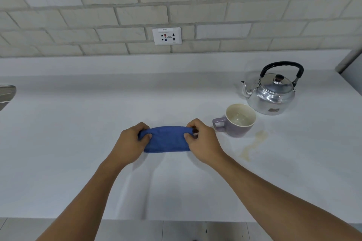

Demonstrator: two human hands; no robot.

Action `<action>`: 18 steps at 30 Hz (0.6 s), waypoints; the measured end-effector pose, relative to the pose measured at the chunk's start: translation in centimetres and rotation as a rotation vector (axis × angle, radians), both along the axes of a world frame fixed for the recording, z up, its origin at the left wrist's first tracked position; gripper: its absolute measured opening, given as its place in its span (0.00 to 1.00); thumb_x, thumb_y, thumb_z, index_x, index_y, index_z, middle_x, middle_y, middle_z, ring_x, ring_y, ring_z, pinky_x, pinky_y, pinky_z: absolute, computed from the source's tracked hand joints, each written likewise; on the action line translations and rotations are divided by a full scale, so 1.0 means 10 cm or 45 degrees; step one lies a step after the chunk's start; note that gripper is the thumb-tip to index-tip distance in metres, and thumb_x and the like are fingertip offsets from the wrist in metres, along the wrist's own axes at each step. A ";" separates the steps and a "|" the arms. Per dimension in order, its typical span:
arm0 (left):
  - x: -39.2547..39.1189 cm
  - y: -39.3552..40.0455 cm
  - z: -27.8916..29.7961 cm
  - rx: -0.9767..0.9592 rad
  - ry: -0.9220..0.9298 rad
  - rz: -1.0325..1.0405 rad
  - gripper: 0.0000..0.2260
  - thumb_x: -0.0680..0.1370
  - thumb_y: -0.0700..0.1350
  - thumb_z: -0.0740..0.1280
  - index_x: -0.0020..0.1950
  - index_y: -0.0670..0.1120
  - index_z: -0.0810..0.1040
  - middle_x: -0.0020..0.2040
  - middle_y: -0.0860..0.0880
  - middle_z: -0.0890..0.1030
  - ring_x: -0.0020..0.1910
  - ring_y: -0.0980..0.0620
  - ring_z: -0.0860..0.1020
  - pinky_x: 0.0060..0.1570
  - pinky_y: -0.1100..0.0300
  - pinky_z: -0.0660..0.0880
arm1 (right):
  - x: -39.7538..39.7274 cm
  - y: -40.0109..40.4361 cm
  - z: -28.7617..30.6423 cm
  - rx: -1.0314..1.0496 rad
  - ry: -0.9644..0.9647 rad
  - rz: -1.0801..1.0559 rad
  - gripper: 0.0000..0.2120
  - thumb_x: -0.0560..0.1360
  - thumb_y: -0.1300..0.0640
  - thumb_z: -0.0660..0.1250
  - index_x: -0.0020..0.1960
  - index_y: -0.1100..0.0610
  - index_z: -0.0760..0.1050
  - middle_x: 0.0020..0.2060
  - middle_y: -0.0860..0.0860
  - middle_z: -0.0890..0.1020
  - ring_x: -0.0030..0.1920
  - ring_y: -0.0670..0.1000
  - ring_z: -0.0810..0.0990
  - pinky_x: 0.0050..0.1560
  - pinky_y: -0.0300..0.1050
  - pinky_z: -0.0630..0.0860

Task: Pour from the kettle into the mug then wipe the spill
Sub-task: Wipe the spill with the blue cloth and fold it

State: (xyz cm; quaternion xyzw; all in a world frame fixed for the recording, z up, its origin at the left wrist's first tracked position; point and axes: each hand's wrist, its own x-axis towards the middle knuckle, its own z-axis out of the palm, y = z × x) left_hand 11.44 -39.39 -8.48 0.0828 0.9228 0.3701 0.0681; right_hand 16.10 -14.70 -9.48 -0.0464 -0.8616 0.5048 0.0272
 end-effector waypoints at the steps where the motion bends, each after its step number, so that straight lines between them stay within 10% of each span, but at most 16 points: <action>1: 0.06 0.02 0.05 0.057 0.001 0.016 0.08 0.81 0.42 0.66 0.45 0.54 0.78 0.37 0.53 0.83 0.35 0.58 0.80 0.32 0.71 0.73 | 0.08 0.03 0.02 -0.061 0.025 -0.009 0.07 0.76 0.60 0.67 0.46 0.49 0.73 0.39 0.44 0.80 0.37 0.42 0.77 0.37 0.30 0.73; 18: 1.31 1.74 -0.10 0.442 -0.315 -0.249 0.03 0.78 0.41 0.70 0.50 0.48 0.81 0.46 0.49 0.86 0.38 0.60 0.80 0.40 0.67 0.78 | 1.31 1.71 0.24 -0.051 -0.127 -0.366 0.17 0.79 0.65 0.62 0.49 0.43 0.79 0.46 0.43 0.84 0.49 0.45 0.81 0.50 0.42 0.76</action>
